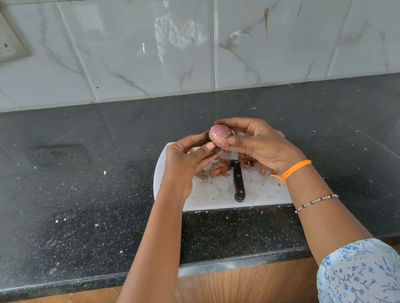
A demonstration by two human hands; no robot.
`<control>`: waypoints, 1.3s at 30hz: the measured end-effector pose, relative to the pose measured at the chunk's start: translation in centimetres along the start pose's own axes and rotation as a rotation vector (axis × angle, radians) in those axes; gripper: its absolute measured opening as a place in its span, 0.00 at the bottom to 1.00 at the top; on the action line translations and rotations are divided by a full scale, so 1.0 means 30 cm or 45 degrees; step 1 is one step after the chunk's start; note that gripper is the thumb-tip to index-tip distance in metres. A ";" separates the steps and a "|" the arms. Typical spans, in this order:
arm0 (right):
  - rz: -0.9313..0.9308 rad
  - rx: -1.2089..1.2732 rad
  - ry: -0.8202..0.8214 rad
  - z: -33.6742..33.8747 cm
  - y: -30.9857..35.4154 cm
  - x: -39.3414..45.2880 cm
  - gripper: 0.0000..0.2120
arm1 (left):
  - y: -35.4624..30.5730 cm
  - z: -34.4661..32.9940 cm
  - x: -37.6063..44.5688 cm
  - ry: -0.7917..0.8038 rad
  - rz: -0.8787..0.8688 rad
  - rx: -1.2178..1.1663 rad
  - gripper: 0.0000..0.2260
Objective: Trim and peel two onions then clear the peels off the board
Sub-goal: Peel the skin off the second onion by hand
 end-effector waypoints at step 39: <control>0.237 -0.506 -0.161 -0.053 0.005 0.012 0.20 | 0.006 -0.016 0.000 0.031 0.099 -0.212 0.15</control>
Point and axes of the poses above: each hand's wrist, its own x-axis towards the middle knuckle, its own z-axis out of the back of the hand, y = z × x, the point moved 3 cm from there along x, towards the middle knuckle, and after that the axes turned 5 degrees about -y, right-handed, at the moved point
